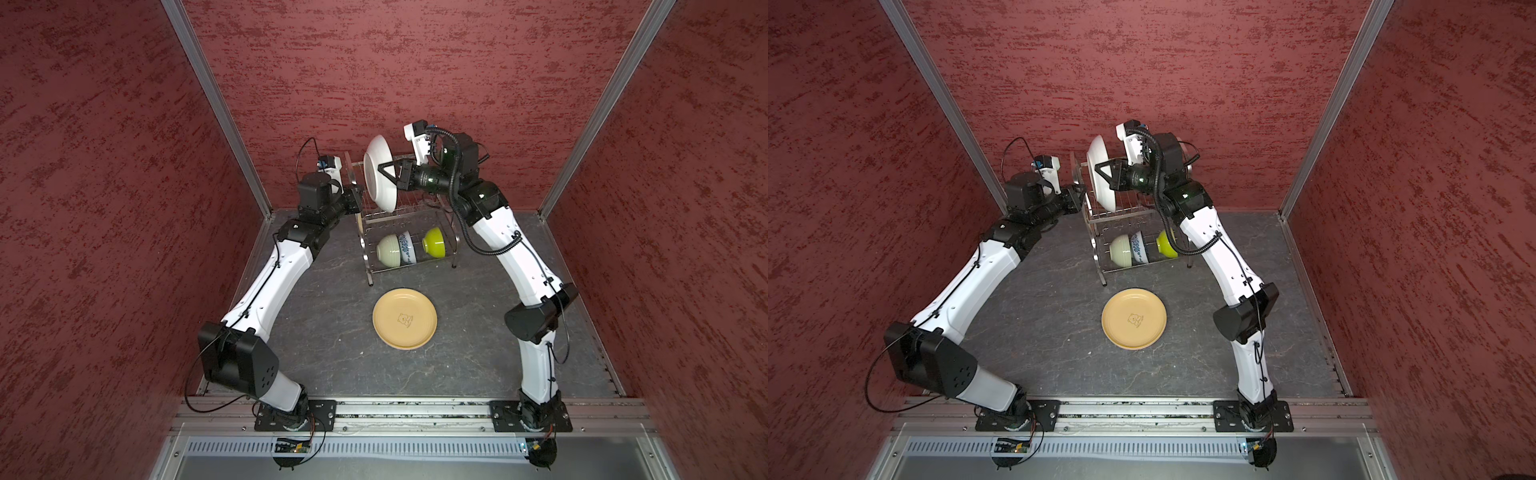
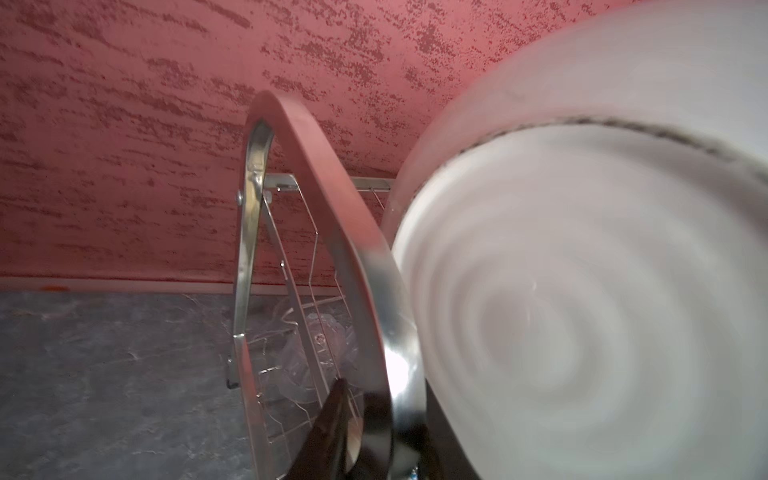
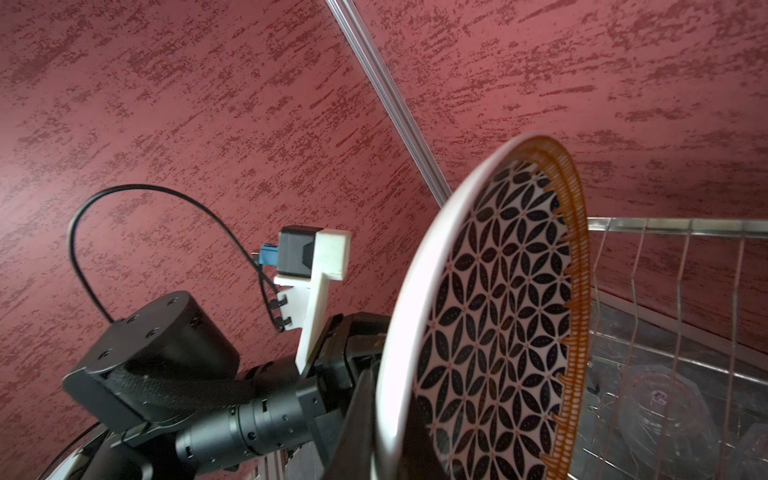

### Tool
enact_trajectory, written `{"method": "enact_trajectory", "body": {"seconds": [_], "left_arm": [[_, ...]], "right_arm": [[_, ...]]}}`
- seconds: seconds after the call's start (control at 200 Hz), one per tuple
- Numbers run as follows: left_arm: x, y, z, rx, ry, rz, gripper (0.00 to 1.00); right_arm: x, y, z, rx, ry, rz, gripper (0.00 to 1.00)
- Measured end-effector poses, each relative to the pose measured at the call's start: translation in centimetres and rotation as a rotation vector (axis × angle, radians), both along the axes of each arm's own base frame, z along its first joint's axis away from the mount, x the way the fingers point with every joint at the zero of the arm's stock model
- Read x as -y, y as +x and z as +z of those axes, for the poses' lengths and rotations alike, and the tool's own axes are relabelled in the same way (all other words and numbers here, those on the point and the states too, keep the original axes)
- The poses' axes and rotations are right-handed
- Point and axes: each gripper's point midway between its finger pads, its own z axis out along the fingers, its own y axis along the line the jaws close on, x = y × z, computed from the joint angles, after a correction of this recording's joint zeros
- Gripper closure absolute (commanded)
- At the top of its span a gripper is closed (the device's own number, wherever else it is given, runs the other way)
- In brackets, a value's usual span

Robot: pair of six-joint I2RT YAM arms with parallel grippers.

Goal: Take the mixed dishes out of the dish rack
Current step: 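Close the right gripper on the patterned plate rim while the left holds the white bowl, then pull the patterned plate from the rack with the right gripper while the left approaches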

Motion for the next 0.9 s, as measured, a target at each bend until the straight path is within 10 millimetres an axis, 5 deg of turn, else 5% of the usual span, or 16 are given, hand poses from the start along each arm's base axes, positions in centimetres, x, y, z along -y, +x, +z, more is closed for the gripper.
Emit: {"method": "enact_trajectory", "body": {"seconds": [0.391,0.902], "left_arm": [[0.0,-0.7,1.2,0.01,-0.045,0.008,0.39],[0.2,-3.5,4.2,0.058,-0.055,0.008,0.33]], "right_arm": [[1.3,-4.4,1.8,-0.003,0.007,0.053,1.0],[3.6,-11.4,3.5,0.03,0.027,0.09,1.0]]}}
